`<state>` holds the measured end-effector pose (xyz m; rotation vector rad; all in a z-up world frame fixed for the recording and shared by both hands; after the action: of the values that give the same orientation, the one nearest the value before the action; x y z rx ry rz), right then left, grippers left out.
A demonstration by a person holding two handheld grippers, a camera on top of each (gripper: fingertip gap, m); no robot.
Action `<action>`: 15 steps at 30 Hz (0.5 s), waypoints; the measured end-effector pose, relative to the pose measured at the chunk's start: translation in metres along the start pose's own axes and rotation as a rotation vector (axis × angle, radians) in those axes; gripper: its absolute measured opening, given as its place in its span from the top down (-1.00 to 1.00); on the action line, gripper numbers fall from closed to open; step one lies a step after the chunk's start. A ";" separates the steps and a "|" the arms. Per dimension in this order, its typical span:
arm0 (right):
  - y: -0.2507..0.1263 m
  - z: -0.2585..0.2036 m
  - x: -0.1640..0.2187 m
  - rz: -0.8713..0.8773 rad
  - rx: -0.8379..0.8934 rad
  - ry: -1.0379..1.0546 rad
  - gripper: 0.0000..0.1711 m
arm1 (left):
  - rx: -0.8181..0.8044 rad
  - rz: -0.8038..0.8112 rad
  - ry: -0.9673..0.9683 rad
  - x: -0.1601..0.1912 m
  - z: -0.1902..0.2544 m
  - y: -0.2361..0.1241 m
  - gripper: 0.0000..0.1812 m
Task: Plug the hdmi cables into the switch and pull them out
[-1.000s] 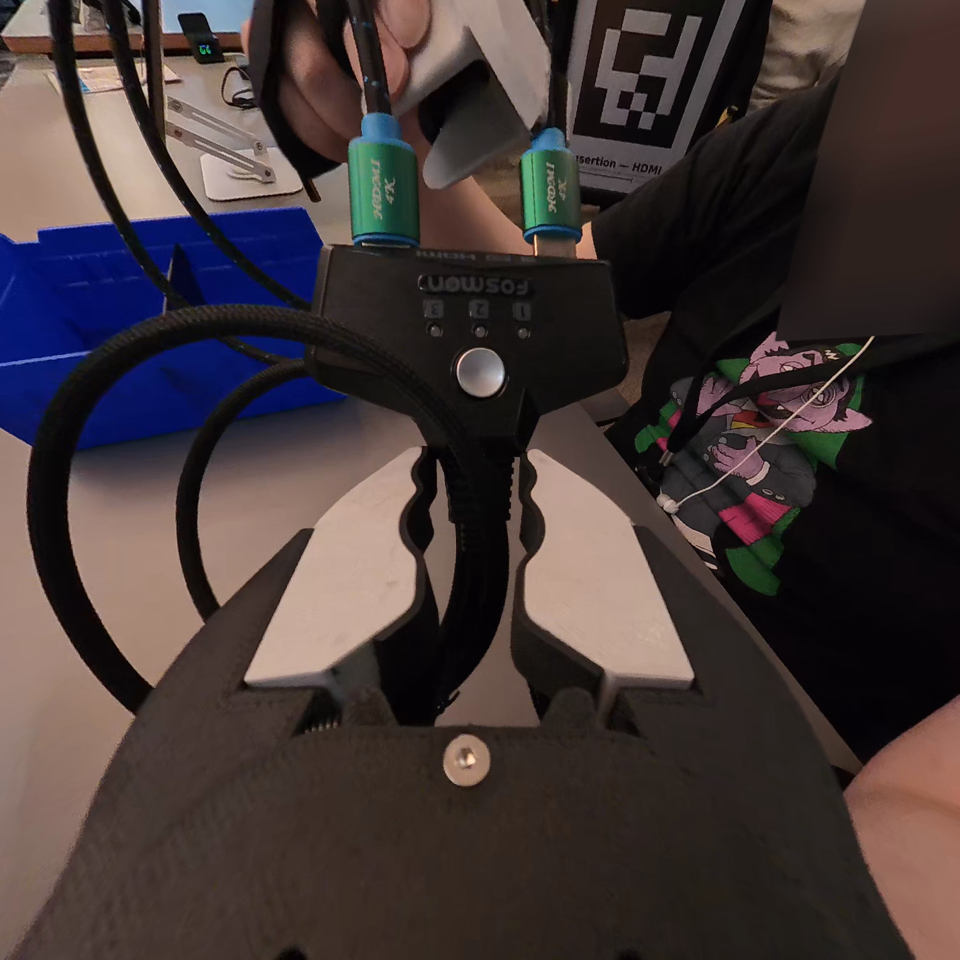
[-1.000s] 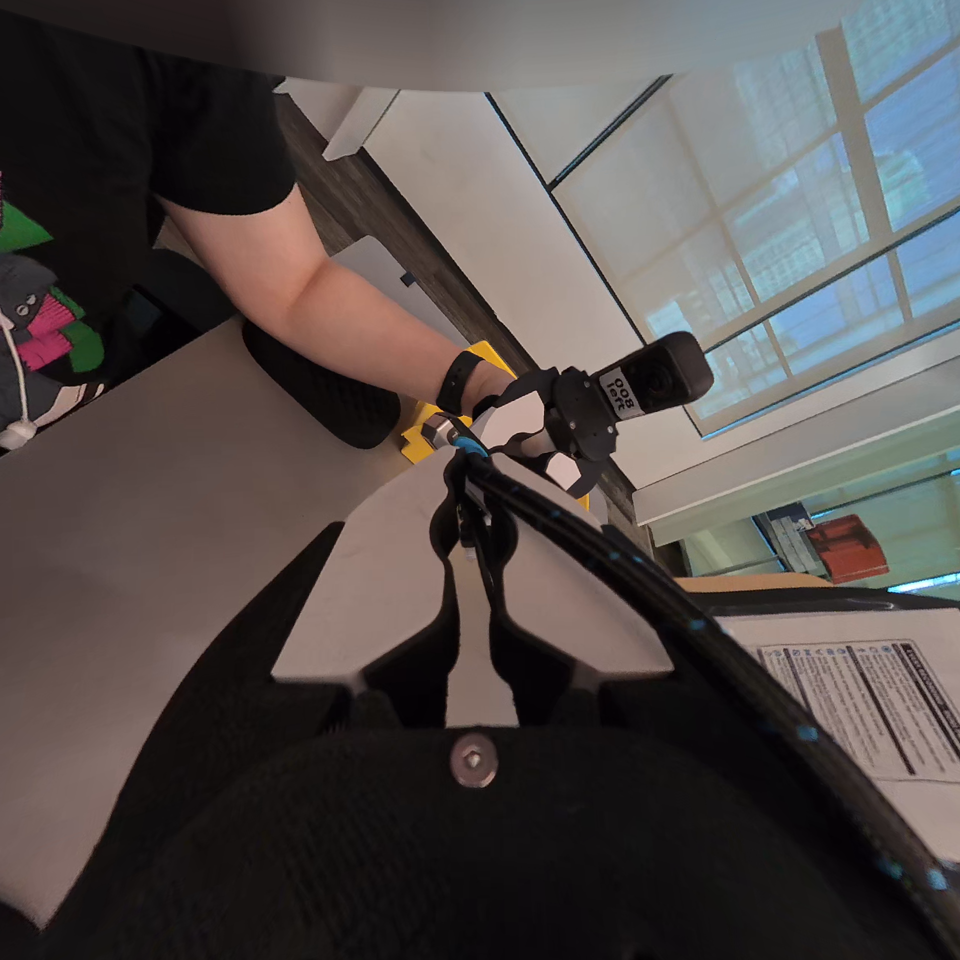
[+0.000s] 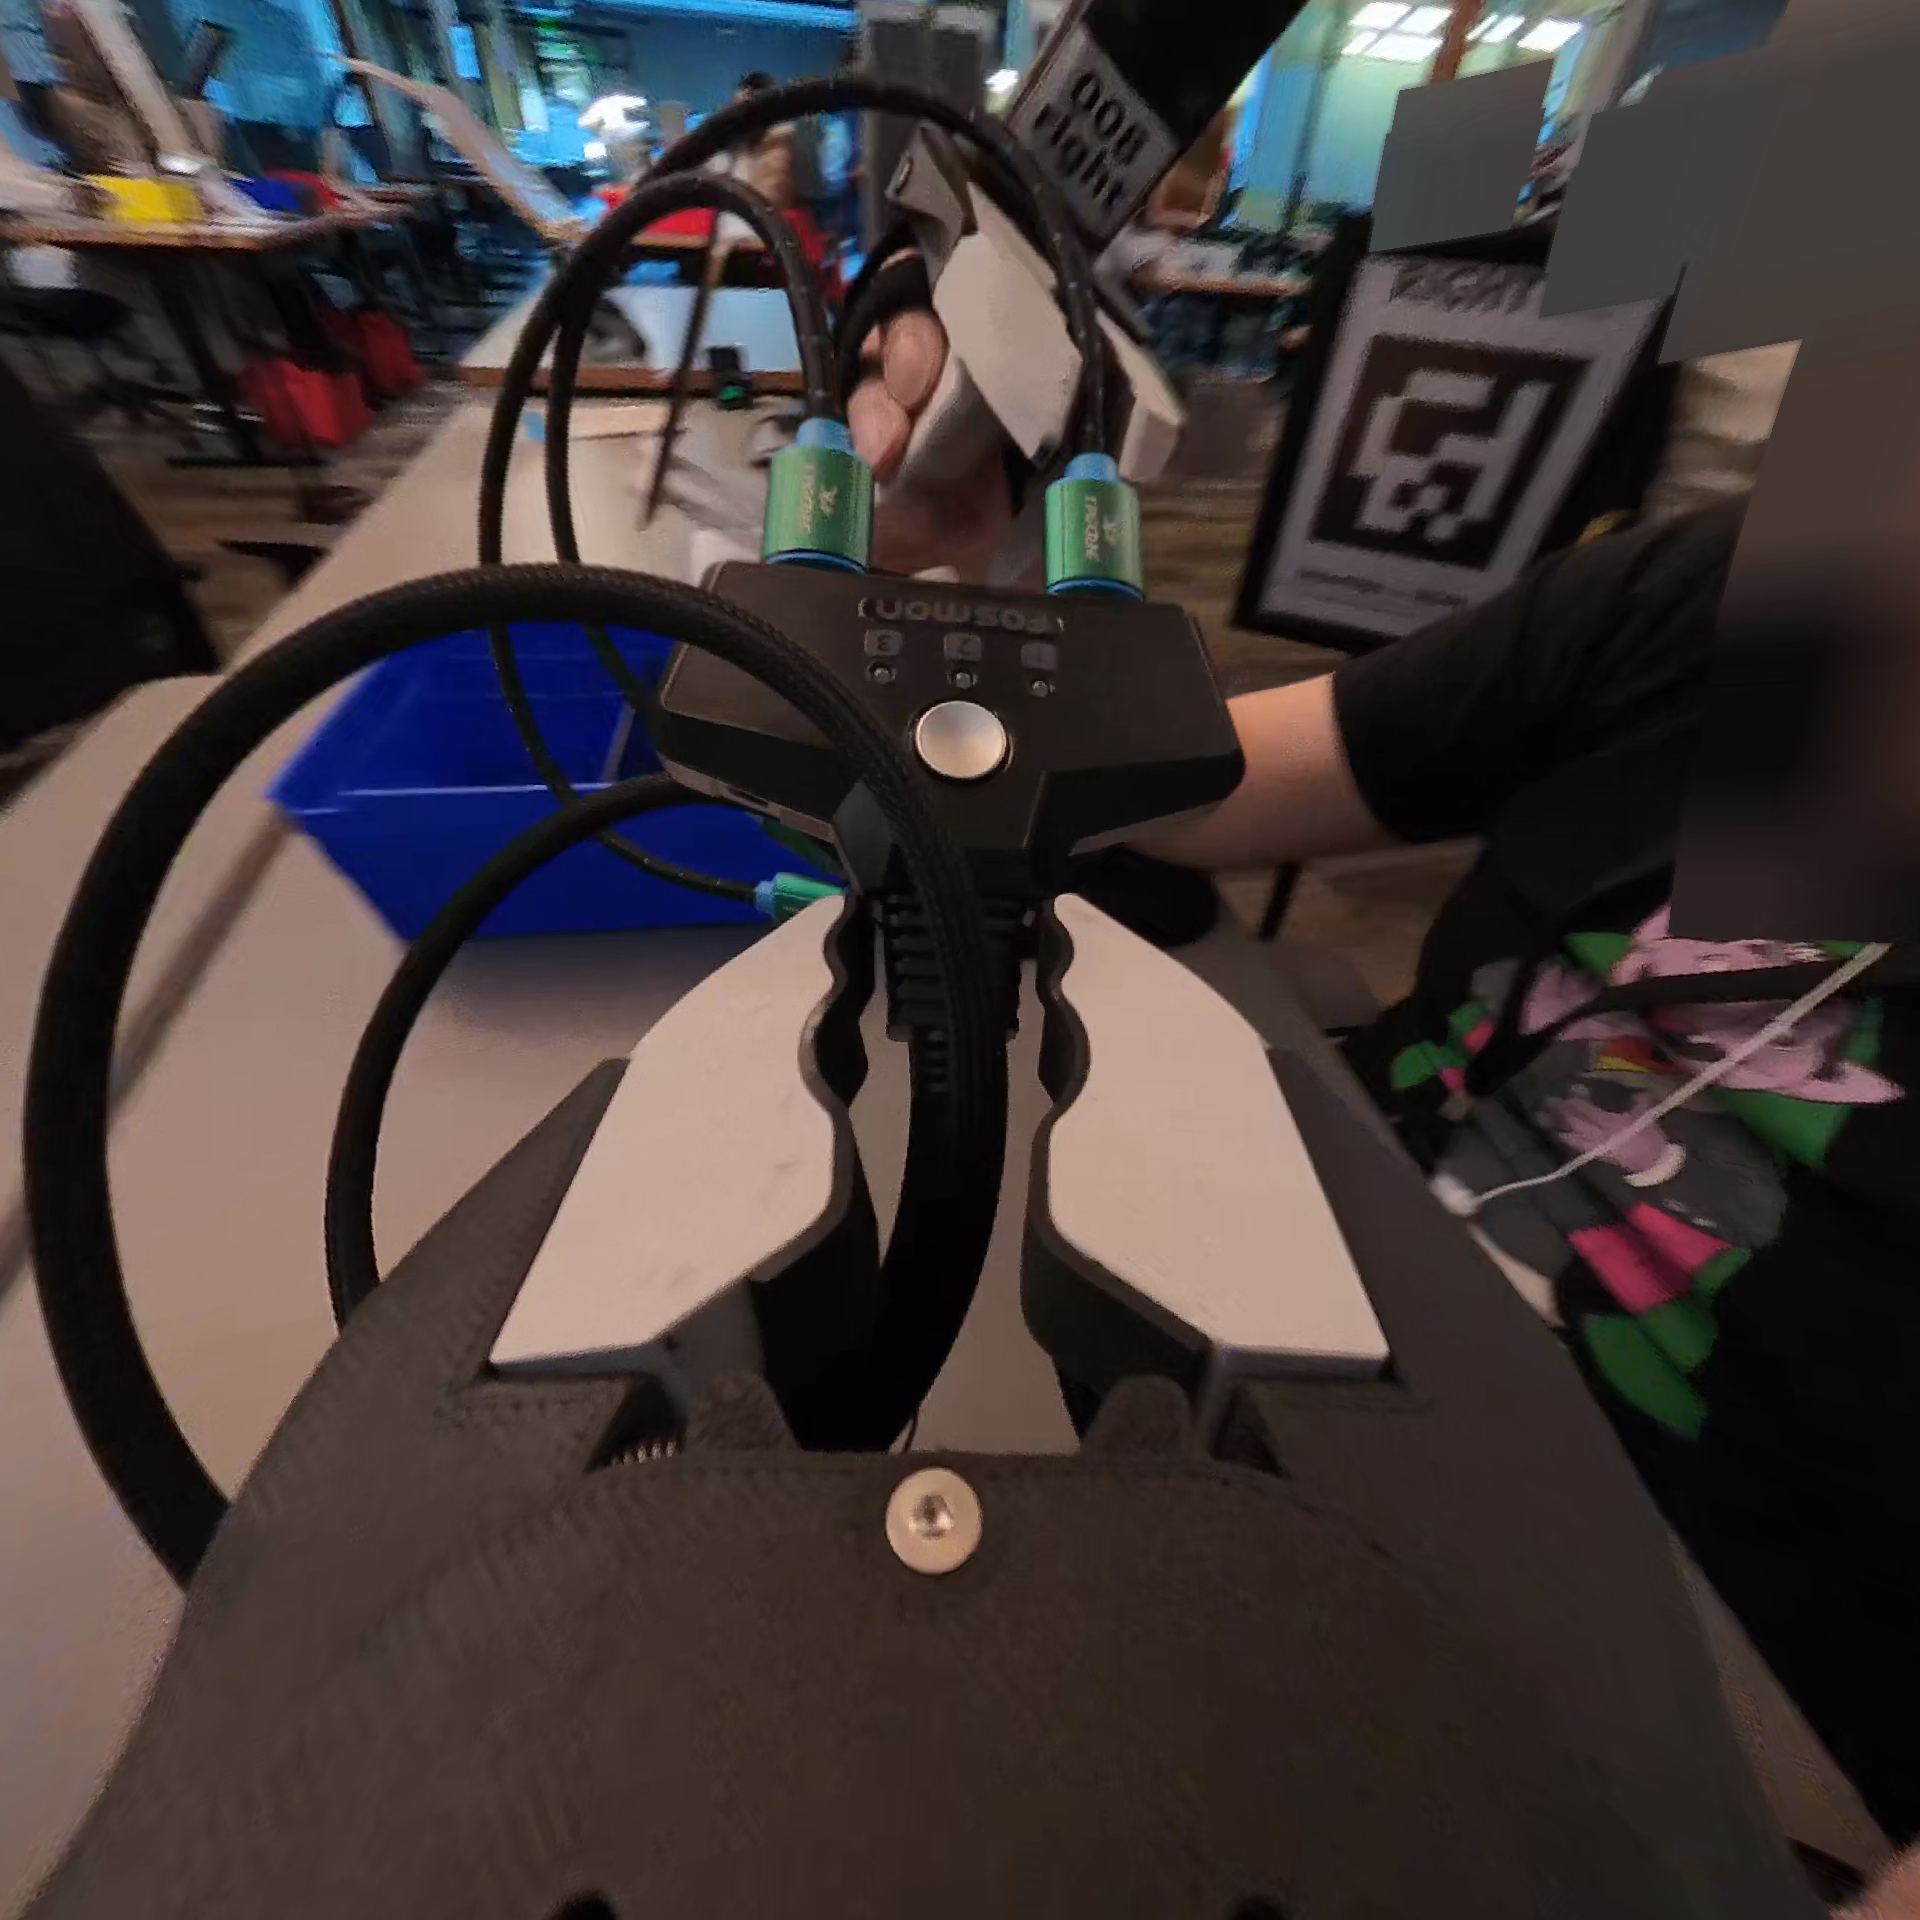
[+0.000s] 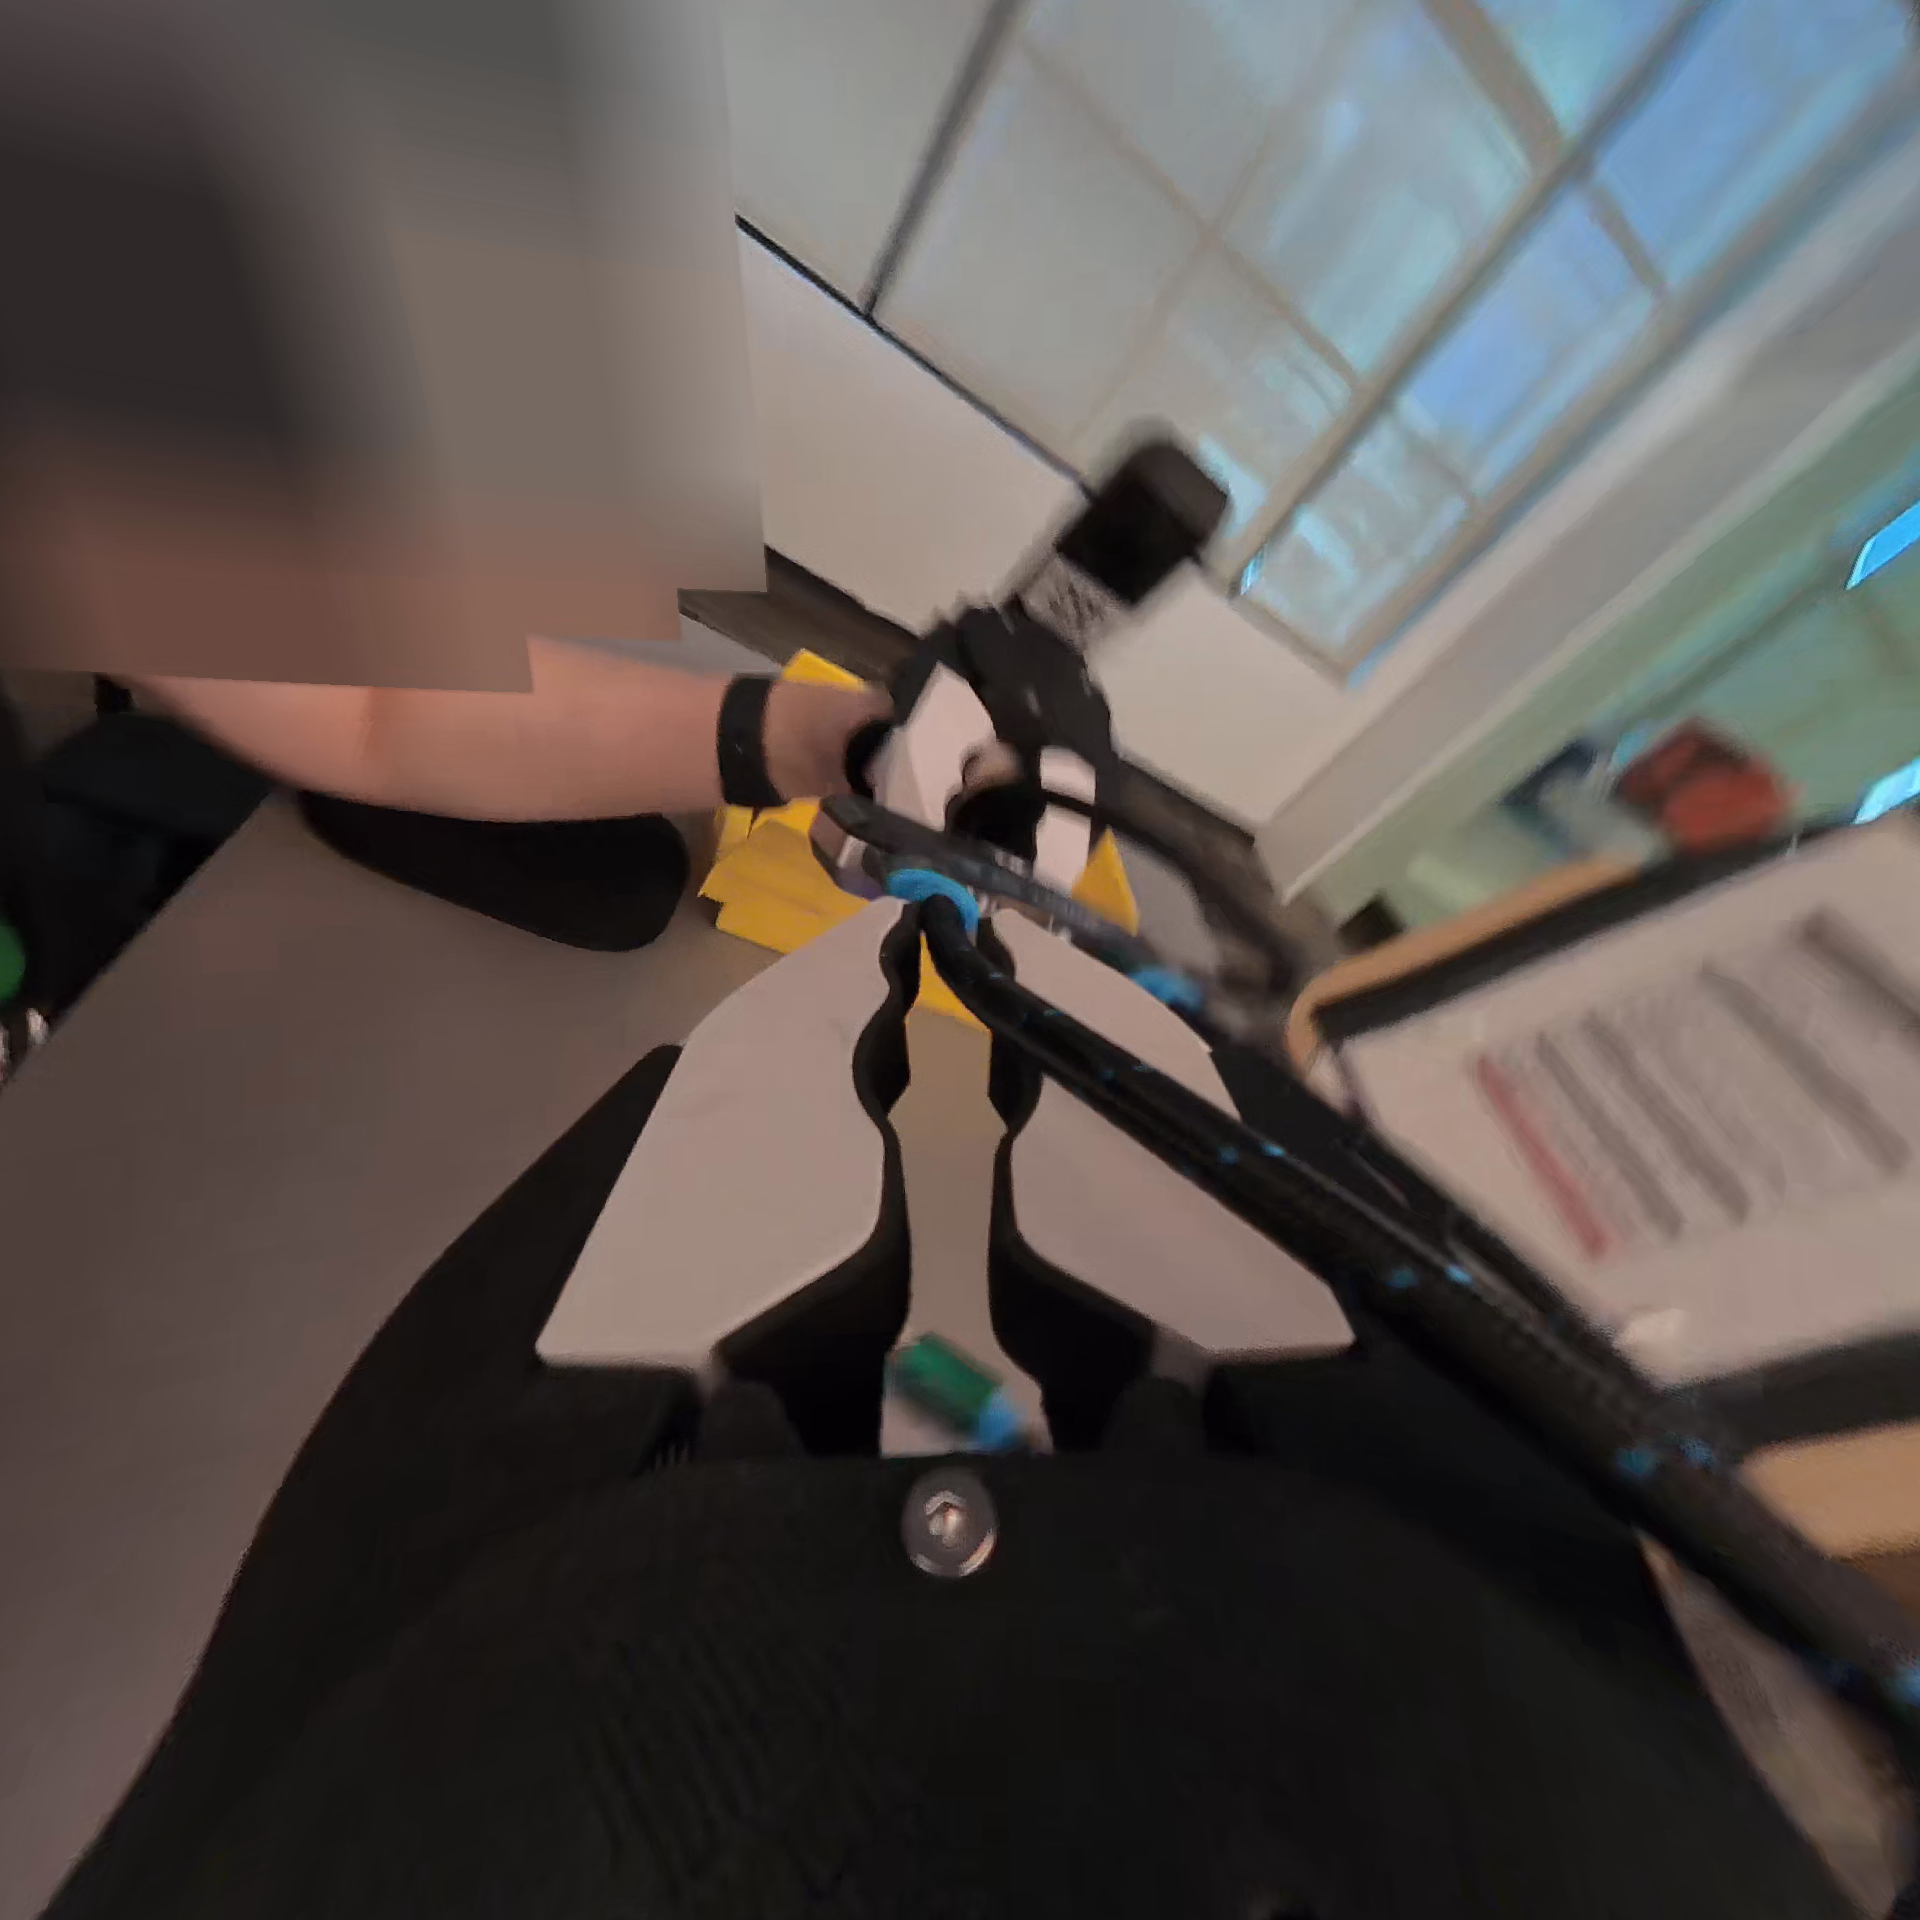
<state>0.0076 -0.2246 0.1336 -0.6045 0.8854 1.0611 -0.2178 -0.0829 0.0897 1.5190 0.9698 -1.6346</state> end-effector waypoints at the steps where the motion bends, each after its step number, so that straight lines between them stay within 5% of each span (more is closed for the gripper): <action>1: 0.001 0.003 0.003 -0.013 0.011 0.056 0.88 | -0.044 -0.013 0.038 -0.002 0.002 -0.003 0.67; 15: 0.010 0.011 0.014 0.036 -0.069 0.265 0.91 | -0.223 -0.149 0.228 -0.020 0.022 -0.011 0.68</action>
<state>0.0050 -0.2054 0.1274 -0.8023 1.0969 1.0617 -0.2363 -0.0968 0.1113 1.5310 1.3699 -1.4166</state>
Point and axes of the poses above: each gripper's, where its closed fingertips meet, y out along the fingers, x out of its underside, z = x × y across the jaws, the point moved 10 cm from there along -y, back along the fingers, and after that the axes turned 8 degrees about z, right-handed, at the moved point
